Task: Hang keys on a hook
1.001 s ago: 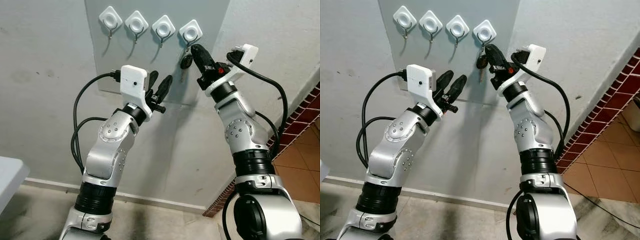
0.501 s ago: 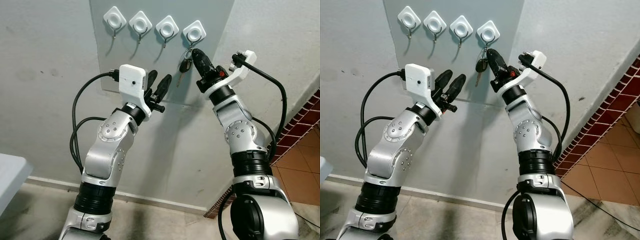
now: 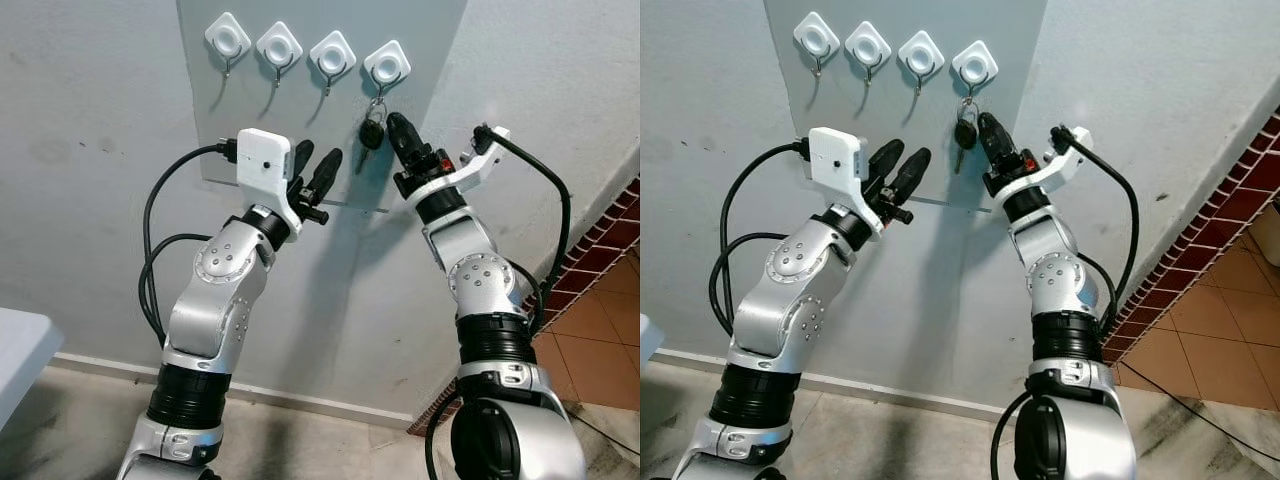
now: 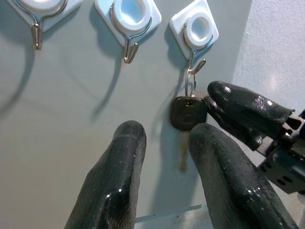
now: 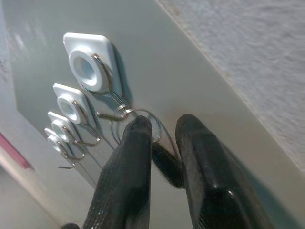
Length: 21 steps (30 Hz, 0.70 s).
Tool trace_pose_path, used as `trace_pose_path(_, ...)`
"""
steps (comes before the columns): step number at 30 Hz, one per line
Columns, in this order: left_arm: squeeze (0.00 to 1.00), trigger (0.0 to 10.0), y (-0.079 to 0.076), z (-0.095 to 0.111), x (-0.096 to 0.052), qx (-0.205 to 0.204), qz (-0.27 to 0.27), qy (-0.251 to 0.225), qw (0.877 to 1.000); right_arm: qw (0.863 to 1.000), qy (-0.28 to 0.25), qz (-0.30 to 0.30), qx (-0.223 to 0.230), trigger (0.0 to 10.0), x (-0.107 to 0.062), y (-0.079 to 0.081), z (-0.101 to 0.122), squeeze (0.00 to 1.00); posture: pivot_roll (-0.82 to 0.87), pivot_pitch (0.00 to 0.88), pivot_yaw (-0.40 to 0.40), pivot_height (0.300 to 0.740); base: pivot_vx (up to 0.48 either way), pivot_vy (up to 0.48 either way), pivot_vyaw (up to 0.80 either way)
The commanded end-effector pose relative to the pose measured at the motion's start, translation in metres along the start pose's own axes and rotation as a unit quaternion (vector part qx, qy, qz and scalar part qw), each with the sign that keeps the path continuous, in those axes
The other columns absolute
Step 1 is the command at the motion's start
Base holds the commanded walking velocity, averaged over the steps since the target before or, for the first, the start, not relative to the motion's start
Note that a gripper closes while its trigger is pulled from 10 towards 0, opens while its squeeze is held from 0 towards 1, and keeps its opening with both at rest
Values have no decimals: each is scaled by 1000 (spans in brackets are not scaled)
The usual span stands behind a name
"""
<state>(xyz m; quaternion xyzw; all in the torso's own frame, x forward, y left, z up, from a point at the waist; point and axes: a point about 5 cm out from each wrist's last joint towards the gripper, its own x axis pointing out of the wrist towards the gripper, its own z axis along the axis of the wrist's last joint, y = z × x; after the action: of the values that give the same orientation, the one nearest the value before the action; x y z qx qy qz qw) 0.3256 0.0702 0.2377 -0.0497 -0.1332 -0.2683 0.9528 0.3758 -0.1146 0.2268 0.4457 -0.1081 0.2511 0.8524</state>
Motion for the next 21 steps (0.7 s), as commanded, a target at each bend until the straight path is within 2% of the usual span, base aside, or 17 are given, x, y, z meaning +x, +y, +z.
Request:
trace_pose_path(1, 0, 10000, -2, 5, 1, 2, -2, -7, 1000, 1000, -8, -13, 1, 10000, -6, -5, 4, 1000, 128, 0, -85, 740, 0, 0, 0)
trace_pose_path(6, 0, 10000, 3, -2, -1, -5, 11, 0, 1000, 999, -10, -35, -34, 10000, -17, -13, 3, 1000, 126, 0, -80, 740, 0, 0, 0)
trace_pose_path(8, 0, 10000, 6, -13, -4, -3, 23, 14, 1000, 995, -6, -59, -86, 10000, -25, -20, 1, 1000, 126, 0, -80, 740, 0, 0, 0)
trace_pose_path(9, 0, 10000, 8, -20, -7, 2, 34, 24, 999, 989, 1, -80, -125, 10000, -30, -25, -1, 1000, 126, 0, -80, 740, 0, 0, 0)
trace_pose_path(13, 0, 10000, 12, -33, -13, -16, 56, 40, 998, 978, 13, -105, -179, 10000, -42, -34, -6, 1000, 121, 0, -75, 740, 0, 0, 0)
trace_pose_path(14, 0, 10000, 15, -45, -18, -10, 68, 56, 996, 973, 18, -112, -198, 10000, -51, -40, -9, 1000, 112, 0, -68, 740, 0, 0, 0)
trace_pose_path(15, 0, 10000, 21, -68, -29, 5, 93, 94, 991, 965, 43, -126, -227, 10000, -69, -50, -17, 1000, 110, 0, -66, 740, 0, 0, 0)
trace_pose_path(16, 0, 10000, 21, -68, -29, 5, 93, 94, 991, 965, 43, -126, -227, 10000, -69, -50, -17, 1000, 110, 0, -66, 740, 0, 0, 0)
trace_pose_path(21, 0, 10000, 31, -122, -59, 8, 137, 178, 974, 940, 107, -180, -271, 10000, -112, -82, -39, 1000, 95, 0, -57, 740, 0, 0, 0)
